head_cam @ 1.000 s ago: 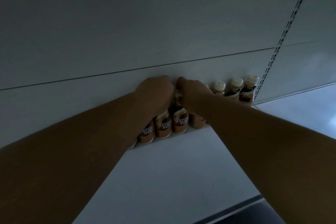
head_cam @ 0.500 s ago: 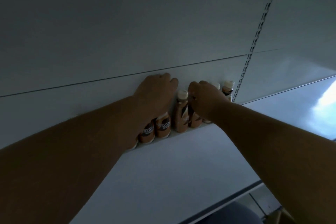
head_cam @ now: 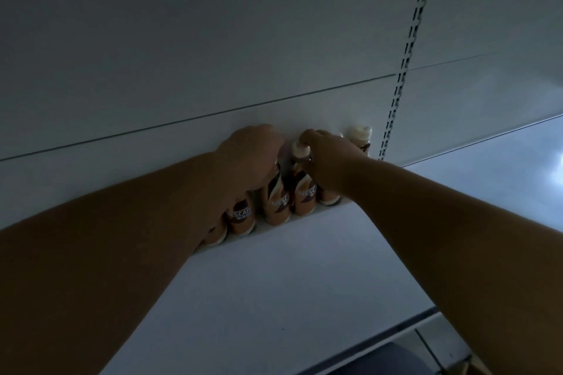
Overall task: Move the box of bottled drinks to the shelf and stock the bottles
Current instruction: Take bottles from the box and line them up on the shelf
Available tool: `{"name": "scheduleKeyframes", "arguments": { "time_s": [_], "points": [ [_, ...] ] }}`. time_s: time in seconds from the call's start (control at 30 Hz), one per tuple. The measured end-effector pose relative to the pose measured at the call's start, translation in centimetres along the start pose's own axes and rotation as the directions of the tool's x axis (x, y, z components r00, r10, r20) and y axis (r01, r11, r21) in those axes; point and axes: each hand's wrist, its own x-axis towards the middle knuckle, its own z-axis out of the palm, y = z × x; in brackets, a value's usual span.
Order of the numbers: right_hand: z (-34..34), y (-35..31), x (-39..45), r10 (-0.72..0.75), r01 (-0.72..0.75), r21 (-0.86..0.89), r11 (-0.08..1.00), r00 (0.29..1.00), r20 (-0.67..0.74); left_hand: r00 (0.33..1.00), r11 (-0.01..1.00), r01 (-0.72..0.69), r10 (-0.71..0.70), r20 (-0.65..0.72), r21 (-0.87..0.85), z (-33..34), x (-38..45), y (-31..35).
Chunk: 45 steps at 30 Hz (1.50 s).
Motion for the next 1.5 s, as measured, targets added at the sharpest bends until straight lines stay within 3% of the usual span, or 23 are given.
{"name": "scheduleKeyframes", "arguments": {
  "time_s": [0.13, 0.37, 0.93, 1.5],
  "points": [
    [-0.4, -0.1, 0.7, -0.019, 0.019, -0.011, 1.000, 1.000, -0.009, 0.997, 0.998, -0.046, 0.048, 0.067, -0.032, -0.8, -0.3, -0.3],
    [-0.5, -0.5, 1.6, -0.055, 0.064, -0.104, 0.993, 0.994, 0.089, 0.999, 0.999, 0.023, -0.022, 0.048, -0.024, -0.1, 0.0, 0.2],
    [-0.2, -1.8, 2.0, -0.002, 0.011, -0.127, 0.992, 0.998, 0.066, 0.997, 0.995, -0.046, 0.040, 0.062, 0.086, 0.1, 0.5, -1.0],
    [1.2, -2.3, 3.0, 0.069, -0.067, -0.153, 0.986, 0.998, 0.007, 0.988, 0.975, -0.089, 0.112, -0.105, 0.204, 0.8, -0.2, -1.1]
  ]
}}
